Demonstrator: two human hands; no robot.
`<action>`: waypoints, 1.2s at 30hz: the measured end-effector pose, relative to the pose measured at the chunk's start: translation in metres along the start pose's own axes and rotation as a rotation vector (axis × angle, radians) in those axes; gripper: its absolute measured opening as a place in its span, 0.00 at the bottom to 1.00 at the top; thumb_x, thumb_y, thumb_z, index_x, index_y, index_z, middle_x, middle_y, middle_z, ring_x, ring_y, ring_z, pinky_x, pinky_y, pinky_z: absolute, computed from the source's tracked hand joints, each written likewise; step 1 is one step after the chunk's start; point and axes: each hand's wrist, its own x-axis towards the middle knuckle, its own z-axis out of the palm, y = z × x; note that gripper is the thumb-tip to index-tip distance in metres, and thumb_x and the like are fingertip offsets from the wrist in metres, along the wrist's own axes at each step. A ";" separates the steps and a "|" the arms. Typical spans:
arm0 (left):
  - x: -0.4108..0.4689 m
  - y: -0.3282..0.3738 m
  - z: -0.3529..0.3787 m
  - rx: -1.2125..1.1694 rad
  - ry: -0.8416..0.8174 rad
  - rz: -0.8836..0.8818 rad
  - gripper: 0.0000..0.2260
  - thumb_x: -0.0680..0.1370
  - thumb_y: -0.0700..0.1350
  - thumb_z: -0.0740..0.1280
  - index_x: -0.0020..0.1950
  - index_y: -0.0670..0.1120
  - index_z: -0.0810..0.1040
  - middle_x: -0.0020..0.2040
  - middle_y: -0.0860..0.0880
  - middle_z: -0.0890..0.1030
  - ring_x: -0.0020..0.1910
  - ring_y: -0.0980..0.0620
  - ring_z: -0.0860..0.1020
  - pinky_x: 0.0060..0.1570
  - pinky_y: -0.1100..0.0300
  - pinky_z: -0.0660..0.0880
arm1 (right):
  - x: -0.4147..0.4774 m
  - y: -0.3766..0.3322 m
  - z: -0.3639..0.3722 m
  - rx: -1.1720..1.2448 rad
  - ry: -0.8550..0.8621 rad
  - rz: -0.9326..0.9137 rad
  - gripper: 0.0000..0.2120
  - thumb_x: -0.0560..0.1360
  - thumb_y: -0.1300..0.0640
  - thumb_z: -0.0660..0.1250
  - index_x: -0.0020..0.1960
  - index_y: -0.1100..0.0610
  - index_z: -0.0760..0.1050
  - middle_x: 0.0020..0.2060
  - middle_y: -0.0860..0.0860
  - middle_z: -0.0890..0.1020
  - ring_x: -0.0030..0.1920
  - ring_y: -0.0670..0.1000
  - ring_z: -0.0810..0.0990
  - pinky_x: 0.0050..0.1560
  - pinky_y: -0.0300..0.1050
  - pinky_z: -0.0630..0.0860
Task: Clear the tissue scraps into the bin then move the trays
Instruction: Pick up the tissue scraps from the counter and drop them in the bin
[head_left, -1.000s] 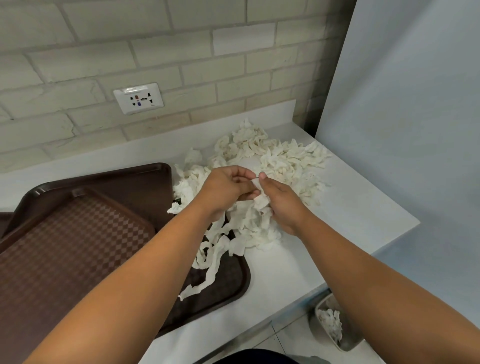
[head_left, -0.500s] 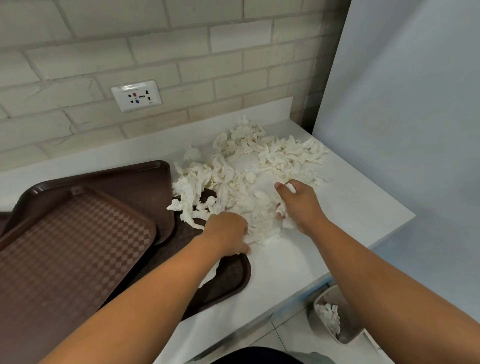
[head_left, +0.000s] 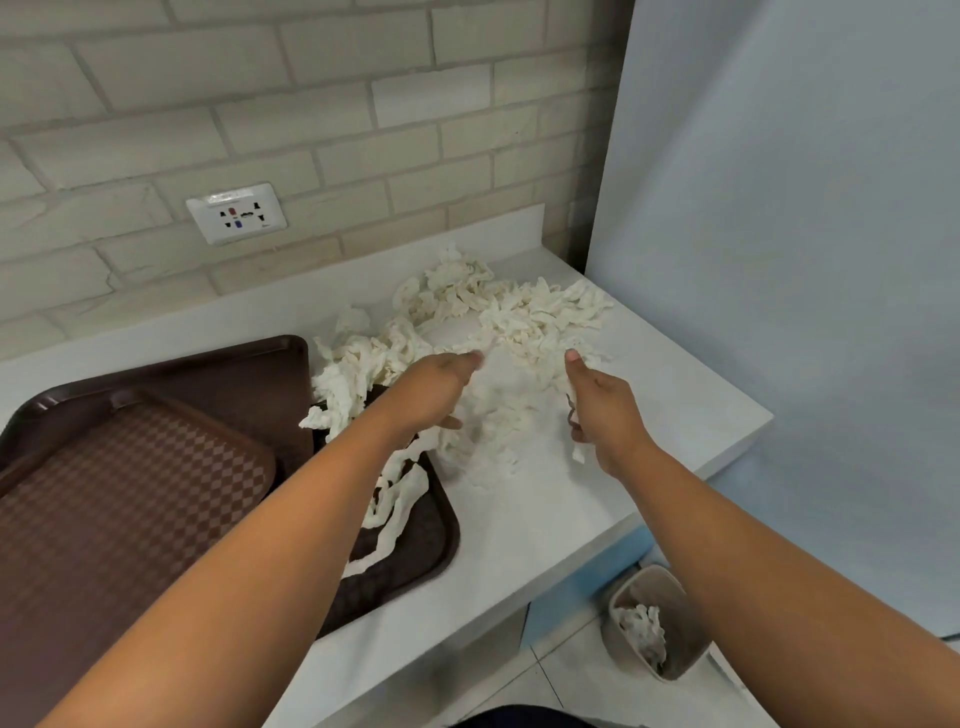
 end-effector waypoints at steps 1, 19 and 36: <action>-0.002 0.006 0.008 -0.053 0.027 0.013 0.16 0.80 0.60 0.61 0.56 0.49 0.76 0.51 0.53 0.76 0.43 0.51 0.77 0.43 0.56 0.82 | -0.003 -0.002 -0.009 0.050 -0.010 0.030 0.24 0.76 0.37 0.63 0.37 0.56 0.64 0.32 0.52 0.67 0.30 0.51 0.66 0.29 0.41 0.65; -0.051 0.028 0.312 -0.239 -0.180 -0.043 0.11 0.78 0.35 0.55 0.49 0.45 0.77 0.35 0.45 0.77 0.26 0.52 0.68 0.26 0.61 0.66 | -0.064 0.088 -0.280 0.120 0.218 0.150 0.23 0.77 0.40 0.64 0.31 0.50 0.59 0.26 0.50 0.62 0.24 0.47 0.60 0.26 0.39 0.57; 0.044 -0.216 0.489 0.008 -0.395 -0.436 0.09 0.78 0.46 0.70 0.42 0.48 0.71 0.34 0.44 0.76 0.28 0.50 0.71 0.28 0.59 0.72 | -0.007 0.383 -0.320 0.318 0.290 0.573 0.09 0.74 0.67 0.67 0.42 0.57 0.68 0.34 0.55 0.73 0.33 0.55 0.74 0.46 0.61 0.79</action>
